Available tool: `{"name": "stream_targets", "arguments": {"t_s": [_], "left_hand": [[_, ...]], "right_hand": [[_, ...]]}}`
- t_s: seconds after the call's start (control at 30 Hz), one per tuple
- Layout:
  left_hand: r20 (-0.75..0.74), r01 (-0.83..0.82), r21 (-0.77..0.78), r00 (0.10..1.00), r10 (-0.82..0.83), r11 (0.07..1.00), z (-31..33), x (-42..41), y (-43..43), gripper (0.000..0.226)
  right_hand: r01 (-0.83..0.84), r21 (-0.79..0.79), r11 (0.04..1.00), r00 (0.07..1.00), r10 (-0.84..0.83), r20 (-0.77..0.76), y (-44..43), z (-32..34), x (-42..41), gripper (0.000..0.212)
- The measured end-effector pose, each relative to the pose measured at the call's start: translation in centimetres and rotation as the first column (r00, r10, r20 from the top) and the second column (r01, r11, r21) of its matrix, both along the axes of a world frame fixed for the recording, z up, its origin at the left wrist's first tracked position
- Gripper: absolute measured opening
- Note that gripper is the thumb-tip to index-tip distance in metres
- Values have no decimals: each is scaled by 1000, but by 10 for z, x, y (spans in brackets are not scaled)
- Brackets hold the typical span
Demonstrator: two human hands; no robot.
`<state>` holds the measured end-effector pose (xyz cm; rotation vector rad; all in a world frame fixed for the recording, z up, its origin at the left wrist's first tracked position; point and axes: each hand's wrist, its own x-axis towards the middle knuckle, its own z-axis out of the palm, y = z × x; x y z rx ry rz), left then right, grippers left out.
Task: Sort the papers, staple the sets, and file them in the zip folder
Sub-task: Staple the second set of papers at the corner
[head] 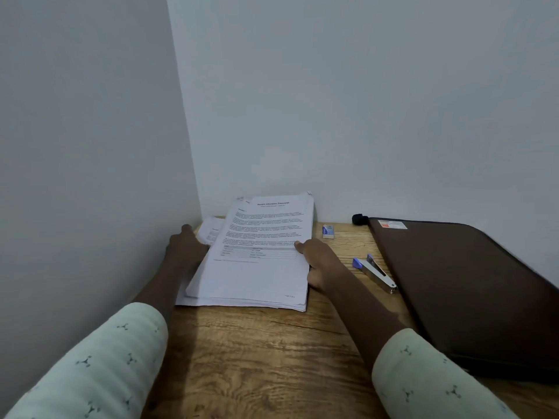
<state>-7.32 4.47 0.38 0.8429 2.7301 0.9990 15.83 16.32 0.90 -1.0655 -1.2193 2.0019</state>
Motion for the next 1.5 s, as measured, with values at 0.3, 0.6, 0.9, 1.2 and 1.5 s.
{"name": "stream_targets", "arguments": {"t_s": [0.3,0.6,0.9,1.2,1.5], "left_hand": [[150,4,-1,989,-3,1000,22,7,26,71],[381,245,82,888,-258,966,16,20,22,48],[235,337,313,878,-416,888,11,54,14,18],[552,-5,786,456,-698,618,22,13,-42,34],[584,-102,808,274,-764,580,35,28,-39,29]], "right_hand": [[-1,61,998,996,-4,85,0,9,15,14],[45,317,947,976,-108,186,19,14,50,31],[478,531,700,869,-463,-173,62,92,101,26],[611,325,722,788,-512,-342,70,97,117,21],[356,568,742,870,-485,88,48,33,66,30]]}}
